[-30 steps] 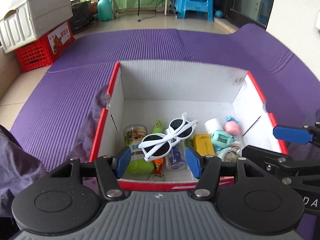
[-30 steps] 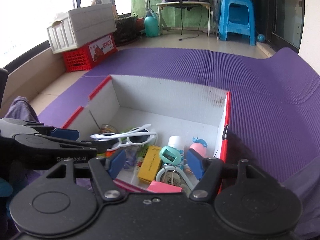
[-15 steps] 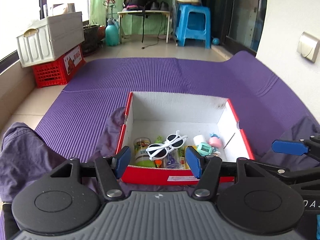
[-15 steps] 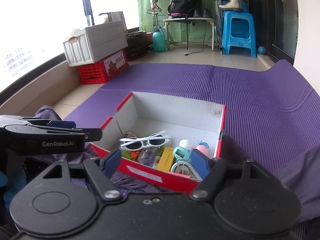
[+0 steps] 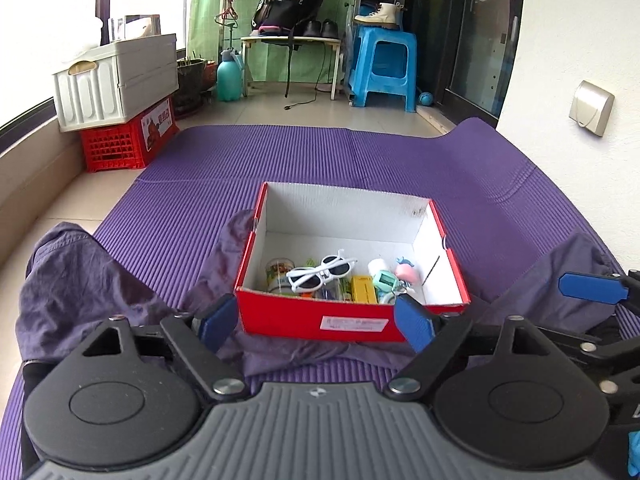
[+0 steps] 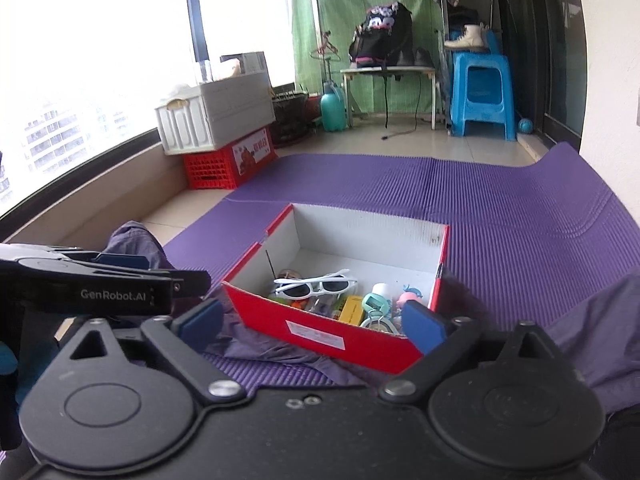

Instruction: Organize rigid objects

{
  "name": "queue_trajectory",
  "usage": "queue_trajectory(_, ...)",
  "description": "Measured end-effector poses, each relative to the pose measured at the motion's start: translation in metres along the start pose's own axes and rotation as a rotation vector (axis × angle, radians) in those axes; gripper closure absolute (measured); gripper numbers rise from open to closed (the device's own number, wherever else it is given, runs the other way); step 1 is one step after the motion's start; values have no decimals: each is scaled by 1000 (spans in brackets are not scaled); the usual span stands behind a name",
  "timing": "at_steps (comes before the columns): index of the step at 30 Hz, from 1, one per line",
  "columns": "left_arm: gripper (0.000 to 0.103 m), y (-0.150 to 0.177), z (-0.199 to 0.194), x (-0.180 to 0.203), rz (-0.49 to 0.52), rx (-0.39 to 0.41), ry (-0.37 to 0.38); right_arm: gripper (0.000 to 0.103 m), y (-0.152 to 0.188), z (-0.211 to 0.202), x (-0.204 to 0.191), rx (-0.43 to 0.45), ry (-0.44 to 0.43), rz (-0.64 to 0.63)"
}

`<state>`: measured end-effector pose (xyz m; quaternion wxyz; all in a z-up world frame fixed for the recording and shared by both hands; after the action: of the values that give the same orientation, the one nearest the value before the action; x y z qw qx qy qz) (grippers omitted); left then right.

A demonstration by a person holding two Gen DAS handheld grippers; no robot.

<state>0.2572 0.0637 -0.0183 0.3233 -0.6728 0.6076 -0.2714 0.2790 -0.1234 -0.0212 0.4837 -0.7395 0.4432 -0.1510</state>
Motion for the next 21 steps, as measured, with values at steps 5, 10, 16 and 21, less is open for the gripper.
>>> queue_trajectory(5,17,10,-12,-1,6,-15,-7,0,9,-15,-5,18,-13,3)
queue_trajectory(10,17,19,-18,-4,-27,-25,-11,0,19,-25,-3,24,0,25)
queue_trajectory(16,17,28,-21,-5,-47,-35,-19,0,35,-35,-3,30,0,60)
queue_trajectory(21,15,33,-25,-2,-49,-19,-14,0,40,-41,-6,36,4,46)
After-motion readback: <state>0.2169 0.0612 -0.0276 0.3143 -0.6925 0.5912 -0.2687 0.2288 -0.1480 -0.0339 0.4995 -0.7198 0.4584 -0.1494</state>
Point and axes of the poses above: each gripper's, at about its wrist camera, not at the fingertips, and z roughly the way its jaws point, x to its right, y to its underside, the point moved 6 cm from there along z, roughly the way its jaws point, and after that the axes turned 9 degrees about -y, right-handed, at the moved point
